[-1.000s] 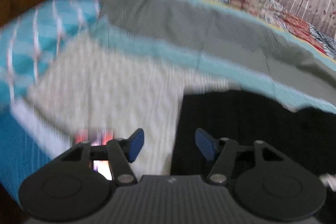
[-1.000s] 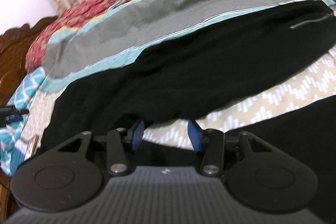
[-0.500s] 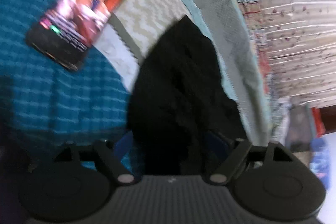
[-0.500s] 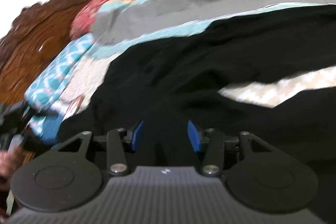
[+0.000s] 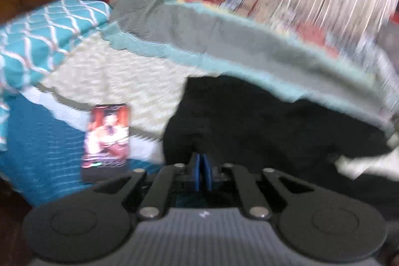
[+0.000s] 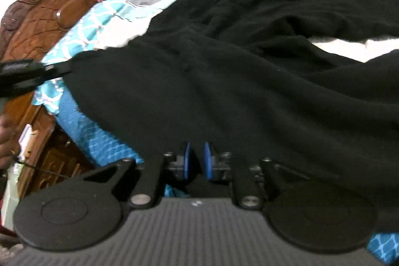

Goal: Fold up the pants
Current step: 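Lay the pants flat and open both grippers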

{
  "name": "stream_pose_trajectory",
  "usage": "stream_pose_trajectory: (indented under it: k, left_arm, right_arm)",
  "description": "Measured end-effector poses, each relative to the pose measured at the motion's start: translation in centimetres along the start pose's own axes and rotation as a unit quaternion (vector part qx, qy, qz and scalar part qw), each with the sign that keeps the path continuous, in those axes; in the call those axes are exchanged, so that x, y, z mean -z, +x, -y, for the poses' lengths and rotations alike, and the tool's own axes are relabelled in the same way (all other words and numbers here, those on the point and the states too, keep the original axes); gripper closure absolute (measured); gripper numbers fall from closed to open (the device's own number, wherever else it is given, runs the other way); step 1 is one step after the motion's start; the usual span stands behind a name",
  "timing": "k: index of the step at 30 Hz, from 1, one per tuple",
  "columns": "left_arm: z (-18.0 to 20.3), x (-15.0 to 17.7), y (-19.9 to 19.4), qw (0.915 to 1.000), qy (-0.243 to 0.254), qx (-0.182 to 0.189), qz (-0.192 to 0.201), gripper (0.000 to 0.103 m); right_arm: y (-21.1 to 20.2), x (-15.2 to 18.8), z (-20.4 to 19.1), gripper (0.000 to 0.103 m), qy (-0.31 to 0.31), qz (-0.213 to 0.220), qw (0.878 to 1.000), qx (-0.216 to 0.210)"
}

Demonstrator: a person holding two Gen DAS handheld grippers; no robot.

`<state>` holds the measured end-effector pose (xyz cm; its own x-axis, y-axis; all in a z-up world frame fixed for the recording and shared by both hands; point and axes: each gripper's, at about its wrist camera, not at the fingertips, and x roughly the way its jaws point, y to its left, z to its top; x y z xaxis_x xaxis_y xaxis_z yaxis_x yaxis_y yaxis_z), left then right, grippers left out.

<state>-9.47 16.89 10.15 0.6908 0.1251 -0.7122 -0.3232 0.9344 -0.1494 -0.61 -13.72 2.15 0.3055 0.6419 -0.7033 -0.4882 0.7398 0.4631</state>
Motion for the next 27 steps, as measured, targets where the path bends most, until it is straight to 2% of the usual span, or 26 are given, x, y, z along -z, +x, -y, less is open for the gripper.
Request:
stream_pose_trajectory:
  k: [3,4,6,7,8,11,13,15,17,21,23,27]
  left_arm:
    - [-2.0,1.8,2.3,0.9944,-0.046,-0.063,-0.071,0.093]
    - [-2.7,2.3,2.6,0.9921,-0.069,-0.062,-0.084,0.094]
    - [-3.6,3.1,1.6,0.9909,-0.100,-0.043,-0.079,0.094]
    - [-3.6,3.2,0.8,0.9918,-0.103,-0.037,-0.066,0.093]
    - [-3.3,3.2,0.1,0.9928,-0.101,-0.035,-0.053,0.091]
    - [-1.7,2.1,-0.6,0.9956,-0.082,-0.030,-0.035,0.091]
    - [-0.3,1.7,-0.3,0.9973,-0.061,-0.025,-0.032,0.091]
    - [1.4,1.4,0.3,0.9984,-0.041,-0.016,-0.036,0.091]
    - [3.1,1.3,0.6,0.9988,-0.024,-0.006,-0.042,0.091]
    - [6.6,1.9,1.9,0.9978,0.015,0.013,-0.063,0.085]
    - [8.1,2.4,2.4,0.9965,0.034,0.019,-0.074,0.084]
    - [10.1,3.2,3.2,0.9936,0.058,0.026,-0.093,0.082]
  right_arm:
    - [1.1,-0.1,0.6,0.087,0.026,-0.025,0.999,0.018]
    - [0.9,-0.1,0.7,0.087,0.039,-0.024,0.999,0.018]
    - [0.5,-0.3,0.2,0.086,0.039,-0.020,0.999,0.032]
    - [0.2,-0.4,-0.2,0.082,0.032,-0.012,0.998,0.044]
    - [-0.4,-0.5,-0.5,0.073,0.020,-0.001,0.998,0.057]
    - [-1.9,-0.5,-0.8,0.059,-0.012,0.035,0.993,0.111]
    - [-2.8,-0.5,-0.3,0.059,-0.021,0.050,0.989,0.140]
    - [-3.6,-0.4,0.6,0.053,-0.021,0.059,0.984,0.164]
    - [-4.5,-0.2,1.4,0.038,-0.012,0.070,0.979,0.190]
    - [-6.4,0.0,2.9,0.031,0.013,0.086,0.971,0.225]
    - [-7.2,0.0,3.5,0.023,0.020,0.094,0.964,0.249]
    - [-8.3,0.2,5.1,0.022,0.043,0.101,0.954,0.280]
